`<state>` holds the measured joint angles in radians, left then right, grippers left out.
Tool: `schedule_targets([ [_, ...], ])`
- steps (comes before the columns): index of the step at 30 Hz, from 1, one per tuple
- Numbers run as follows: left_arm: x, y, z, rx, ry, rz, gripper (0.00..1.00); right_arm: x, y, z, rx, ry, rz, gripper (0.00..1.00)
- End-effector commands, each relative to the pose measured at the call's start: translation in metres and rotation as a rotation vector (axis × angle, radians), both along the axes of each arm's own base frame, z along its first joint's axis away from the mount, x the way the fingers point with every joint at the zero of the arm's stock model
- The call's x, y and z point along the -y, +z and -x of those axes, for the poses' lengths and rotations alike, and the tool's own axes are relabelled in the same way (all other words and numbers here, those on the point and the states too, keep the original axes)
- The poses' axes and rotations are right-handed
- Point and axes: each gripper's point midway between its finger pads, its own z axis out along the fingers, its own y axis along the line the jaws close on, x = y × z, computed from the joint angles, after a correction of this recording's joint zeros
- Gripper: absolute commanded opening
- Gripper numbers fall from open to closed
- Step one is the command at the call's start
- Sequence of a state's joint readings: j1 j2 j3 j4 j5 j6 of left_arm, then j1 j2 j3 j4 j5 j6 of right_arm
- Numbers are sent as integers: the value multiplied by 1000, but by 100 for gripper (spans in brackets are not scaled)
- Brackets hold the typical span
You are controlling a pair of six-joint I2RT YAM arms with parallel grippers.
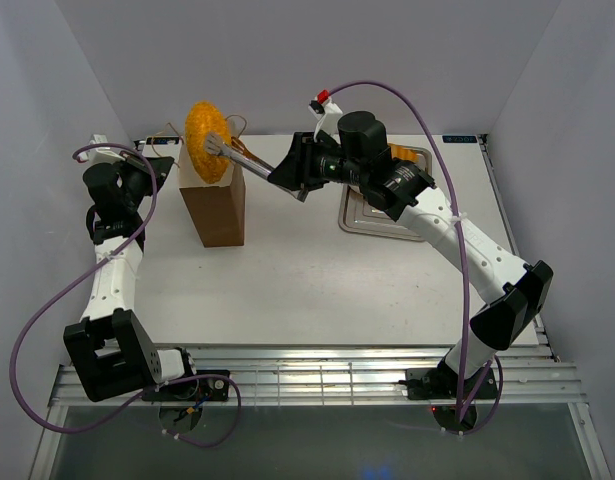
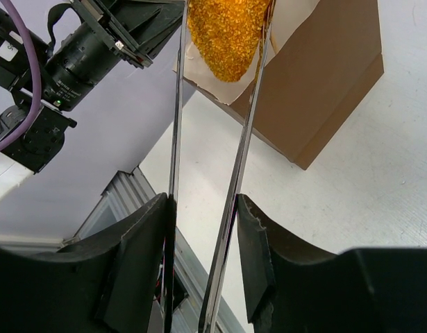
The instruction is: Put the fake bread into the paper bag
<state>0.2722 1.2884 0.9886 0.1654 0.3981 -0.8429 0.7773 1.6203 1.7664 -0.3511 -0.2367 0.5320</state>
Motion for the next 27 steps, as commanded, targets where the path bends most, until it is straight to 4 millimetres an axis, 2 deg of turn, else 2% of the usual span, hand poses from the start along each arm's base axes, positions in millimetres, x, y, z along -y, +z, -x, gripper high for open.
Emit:
schedule_targets([
  [1, -2, 19, 2, 51, 1, -24, 0, 3, 46, 1, 117, -5, -80, 49],
  [14, -3, 18, 2, 47, 4, -25, 0, 3, 47, 5, 115, 10, -86, 50],
  [22, -5, 16, 2, 42, 10, -30, 0, 7, 72, 23, 142, 39, -138, 49],
  [27, -5, 14, 3, 36, 11, -33, 0, 29, 89, 40, 179, 22, -164, 48],
])
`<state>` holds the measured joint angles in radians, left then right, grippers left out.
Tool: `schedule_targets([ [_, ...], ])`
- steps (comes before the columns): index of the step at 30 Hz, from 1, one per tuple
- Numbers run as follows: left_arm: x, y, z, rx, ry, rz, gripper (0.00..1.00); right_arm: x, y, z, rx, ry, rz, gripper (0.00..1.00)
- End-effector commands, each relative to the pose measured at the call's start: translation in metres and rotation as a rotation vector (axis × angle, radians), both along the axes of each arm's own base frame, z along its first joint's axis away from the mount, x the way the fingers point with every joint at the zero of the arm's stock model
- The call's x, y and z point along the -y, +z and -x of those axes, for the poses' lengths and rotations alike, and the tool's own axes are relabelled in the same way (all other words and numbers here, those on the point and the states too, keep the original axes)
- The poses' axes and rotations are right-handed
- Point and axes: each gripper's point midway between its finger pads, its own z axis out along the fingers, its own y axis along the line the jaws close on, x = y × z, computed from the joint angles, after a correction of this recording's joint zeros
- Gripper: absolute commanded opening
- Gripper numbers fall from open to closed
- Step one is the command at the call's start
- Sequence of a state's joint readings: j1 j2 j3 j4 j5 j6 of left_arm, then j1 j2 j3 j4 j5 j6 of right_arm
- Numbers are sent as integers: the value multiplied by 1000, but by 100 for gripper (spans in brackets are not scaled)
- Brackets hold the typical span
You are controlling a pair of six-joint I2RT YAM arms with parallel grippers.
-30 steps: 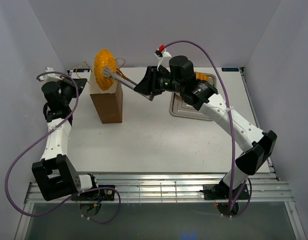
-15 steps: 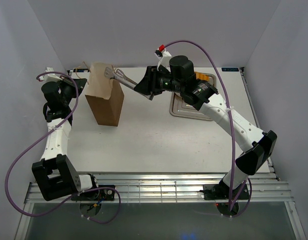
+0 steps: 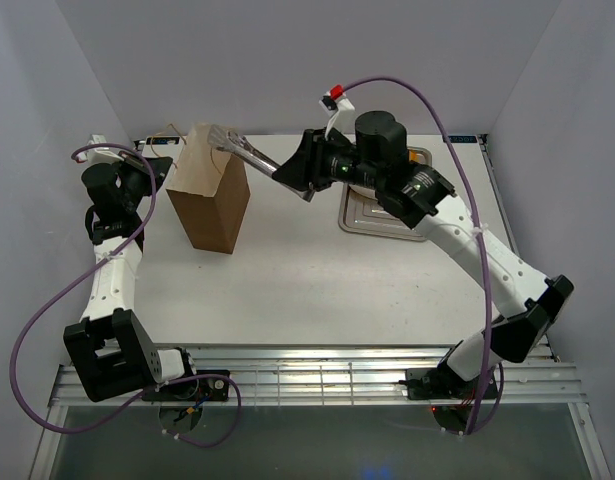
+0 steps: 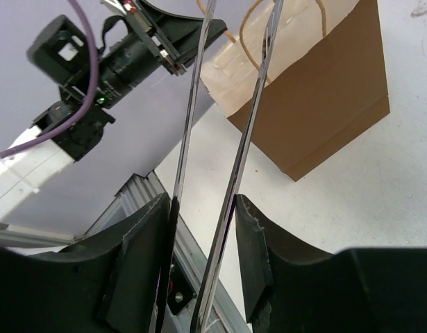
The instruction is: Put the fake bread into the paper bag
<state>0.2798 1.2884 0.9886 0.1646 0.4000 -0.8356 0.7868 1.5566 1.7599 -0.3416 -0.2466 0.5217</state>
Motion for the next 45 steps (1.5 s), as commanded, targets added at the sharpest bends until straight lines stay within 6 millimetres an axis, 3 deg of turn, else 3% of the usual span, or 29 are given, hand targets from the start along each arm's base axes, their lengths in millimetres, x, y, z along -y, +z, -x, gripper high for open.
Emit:
schedule_targets([
  [1, -3, 11, 3, 29, 8, -26, 0, 25, 62, 25, 132, -9, -118, 48],
  [5, -3, 6, 4, 14, 13, -19, 0, 56, 54, 24, 190, -112, -32, 48],
  [7, -5, 4, 5, 3, 30, -16, 0, 81, 44, 20, 197, -197, 8, 47],
  [8, -7, 3, 7, -1, 42, -13, 0, 98, 48, 20, 213, -234, 3, 46],
  [9, -8, 3, 8, 0, 49, -11, 0, 103, 29, 16, 191, -249, 36, 46],
  [10, -7, 2, 9, 0, 49, -11, 0, 112, 23, 14, 183, -270, 46, 46],
  [11, -7, 0, 10, -6, 50, -10, 0, 135, 24, 6, 187, -327, 43, 45],
  [12, -6, 3, 12, 0, 52, -11, 0, 142, 3, 3, 145, -328, 68, 45],
  [13, -6, 2, 13, -2, 52, -11, 0, 154, -4, -2, 130, -351, 70, 45],
  [14, -6, 2, 14, 0, 52, -10, 0, 183, -8, -14, 118, -423, 67, 45],
  [16, -5, -1, 17, -3, 49, -7, 0, 201, -39, -22, 51, -438, 90, 45],
  [17, -4, -2, 17, -5, 49, -5, 0, 226, -47, -32, 30, -500, 96, 45],
  [18, -4, -5, 18, -11, 49, -2, 0, 231, -59, -33, 0, -489, 95, 44],
  [19, -4, -5, 18, -11, 49, -2, 0, 240, -84, -35, -59, -505, 111, 44],
  [20, -4, -7, 18, -14, 49, -1, 0, 258, -95, -42, -86, -548, 105, 44],
  [22, -4, -8, 19, -16, 49, -1, 0, 268, -119, -42, -160, -546, 74, 44],
  [23, -4, -8, 19, -16, 49, 0, 0, 288, -142, -47, -208, -597, 59, 44],
  [26, -4, -6, 20, -10, 56, 1, 0, 306, -176, -43, -316, -622, -14, 44],
  [33, -6, -5, 19, -9, 63, -3, 0, 342, -208, -38, -433, -745, -85, 46],
  [38, -6, -10, 20, -15, 65, 2, 0, 358, -217, -42, -461, -794, -154, 47],
  [45, -5, -8, 21, -11, 64, 4, 0, 364, -224, -58, -491, -806, -220, 48],
])
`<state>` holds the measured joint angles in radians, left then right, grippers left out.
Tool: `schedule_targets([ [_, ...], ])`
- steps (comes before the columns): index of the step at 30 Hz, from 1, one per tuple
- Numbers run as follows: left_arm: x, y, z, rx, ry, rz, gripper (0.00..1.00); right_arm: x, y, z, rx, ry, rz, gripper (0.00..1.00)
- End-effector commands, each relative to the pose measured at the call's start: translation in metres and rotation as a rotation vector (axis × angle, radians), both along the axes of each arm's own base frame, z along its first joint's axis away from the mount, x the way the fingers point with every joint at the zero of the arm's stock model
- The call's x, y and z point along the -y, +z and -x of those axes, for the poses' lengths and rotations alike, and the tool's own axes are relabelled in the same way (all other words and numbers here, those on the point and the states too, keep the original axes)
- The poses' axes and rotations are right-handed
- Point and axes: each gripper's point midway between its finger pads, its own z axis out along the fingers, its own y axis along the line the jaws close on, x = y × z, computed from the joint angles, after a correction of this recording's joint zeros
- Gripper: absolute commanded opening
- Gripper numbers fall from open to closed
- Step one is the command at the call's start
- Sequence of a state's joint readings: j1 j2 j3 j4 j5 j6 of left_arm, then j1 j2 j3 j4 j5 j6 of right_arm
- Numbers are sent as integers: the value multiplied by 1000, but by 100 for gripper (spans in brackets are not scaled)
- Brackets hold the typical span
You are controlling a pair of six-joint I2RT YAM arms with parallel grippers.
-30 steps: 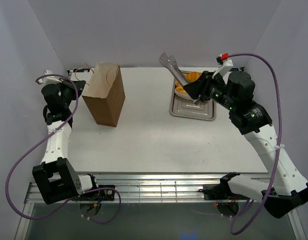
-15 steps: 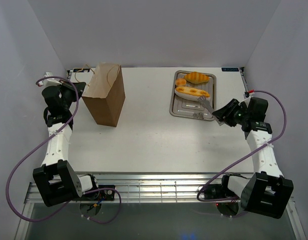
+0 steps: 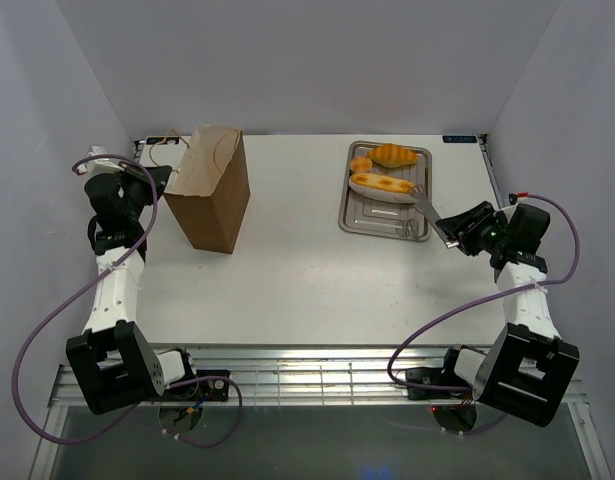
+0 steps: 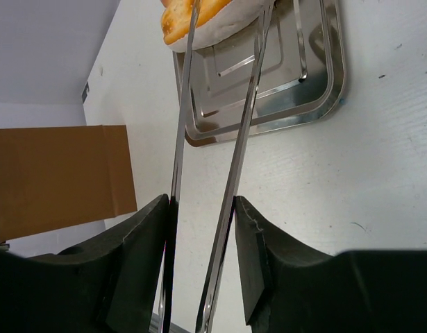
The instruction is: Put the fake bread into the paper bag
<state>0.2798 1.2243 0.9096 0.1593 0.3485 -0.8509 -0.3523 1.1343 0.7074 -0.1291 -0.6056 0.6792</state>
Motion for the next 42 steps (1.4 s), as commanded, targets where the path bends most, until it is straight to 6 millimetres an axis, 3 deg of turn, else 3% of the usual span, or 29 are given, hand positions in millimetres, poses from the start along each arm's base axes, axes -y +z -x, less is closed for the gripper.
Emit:
schedule_targets([
  [1, -2, 6, 7, 13, 12, -15, 0, 0, 15, -15, 94, 8, -30, 48],
  [8, -3, 6, 6, 11, 15, -19, 0, 0, -7, -14, 56, 10, -35, 49],
  [42, -7, 2, 2, 0, 27, -43, 0, -4, -56, -30, 44, 11, -160, 53],
])
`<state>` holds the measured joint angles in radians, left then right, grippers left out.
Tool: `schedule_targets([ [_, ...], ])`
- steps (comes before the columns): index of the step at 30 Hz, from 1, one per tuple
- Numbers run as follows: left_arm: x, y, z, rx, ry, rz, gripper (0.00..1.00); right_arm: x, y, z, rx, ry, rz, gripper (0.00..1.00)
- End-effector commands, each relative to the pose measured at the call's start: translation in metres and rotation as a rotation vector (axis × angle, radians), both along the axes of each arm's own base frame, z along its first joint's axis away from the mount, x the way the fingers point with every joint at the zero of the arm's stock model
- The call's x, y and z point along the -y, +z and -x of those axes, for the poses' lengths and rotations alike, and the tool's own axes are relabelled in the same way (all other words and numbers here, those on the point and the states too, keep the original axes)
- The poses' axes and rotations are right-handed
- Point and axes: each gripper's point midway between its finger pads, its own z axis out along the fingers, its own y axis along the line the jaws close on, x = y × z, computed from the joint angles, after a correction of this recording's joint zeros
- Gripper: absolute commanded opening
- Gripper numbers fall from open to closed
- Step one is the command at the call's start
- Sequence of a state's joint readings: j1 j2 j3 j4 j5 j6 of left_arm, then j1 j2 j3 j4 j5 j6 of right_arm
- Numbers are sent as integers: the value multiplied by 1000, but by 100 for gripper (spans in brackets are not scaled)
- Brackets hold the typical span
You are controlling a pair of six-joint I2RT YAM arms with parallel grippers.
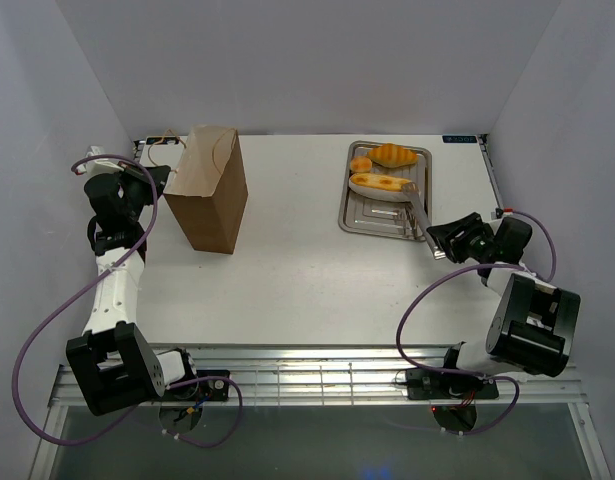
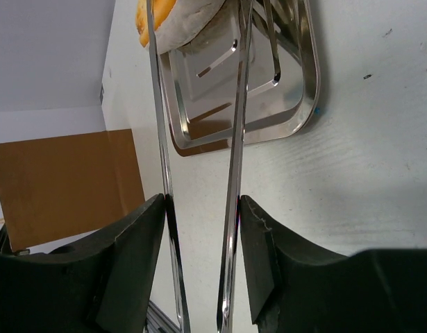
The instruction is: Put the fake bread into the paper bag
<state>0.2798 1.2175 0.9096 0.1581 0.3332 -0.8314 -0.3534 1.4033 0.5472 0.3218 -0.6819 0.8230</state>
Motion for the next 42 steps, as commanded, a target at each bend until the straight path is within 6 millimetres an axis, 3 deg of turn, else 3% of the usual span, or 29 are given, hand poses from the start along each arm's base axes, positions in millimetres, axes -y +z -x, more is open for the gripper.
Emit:
schedule_targets([
  [1, -4, 0, 1, -7, 13, -20, 0, 0, 7, -7, 66, 3, -14, 53],
  [15, -6, -4, 0, -15, 20, -23, 0, -2, 7, -21, 123, 4, -95, 53],
  [32, -8, -8, -1, -25, 31, -33, 0, -21, 2, -48, 155, 72, -149, 49],
  [42, -9, -10, -1, -28, 32, -35, 0, -20, 3, -49, 164, 84, -113, 28],
])
